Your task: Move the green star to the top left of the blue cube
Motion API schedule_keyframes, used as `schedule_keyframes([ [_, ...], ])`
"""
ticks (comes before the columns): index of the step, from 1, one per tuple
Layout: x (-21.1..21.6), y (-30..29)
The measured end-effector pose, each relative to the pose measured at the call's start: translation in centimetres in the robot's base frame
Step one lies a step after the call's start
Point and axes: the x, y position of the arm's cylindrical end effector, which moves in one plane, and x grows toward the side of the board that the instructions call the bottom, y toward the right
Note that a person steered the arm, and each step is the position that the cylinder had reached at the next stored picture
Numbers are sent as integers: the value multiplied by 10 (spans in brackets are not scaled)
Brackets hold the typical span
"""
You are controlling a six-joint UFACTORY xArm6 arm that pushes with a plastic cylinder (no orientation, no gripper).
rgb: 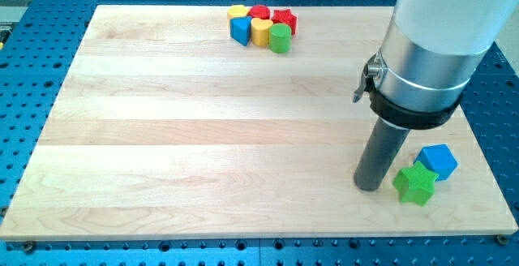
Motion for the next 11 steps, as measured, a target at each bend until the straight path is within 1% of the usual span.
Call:
schedule_keyframes([
  [1, 38, 7],
  [2, 51, 23],
  [3, 37, 24],
  [4, -21, 25],
  [5, -21, 25],
  [6, 7, 25],
  [7, 51, 25],
  [8, 52, 24],
  [10, 51, 50],
  [11, 24, 42],
])
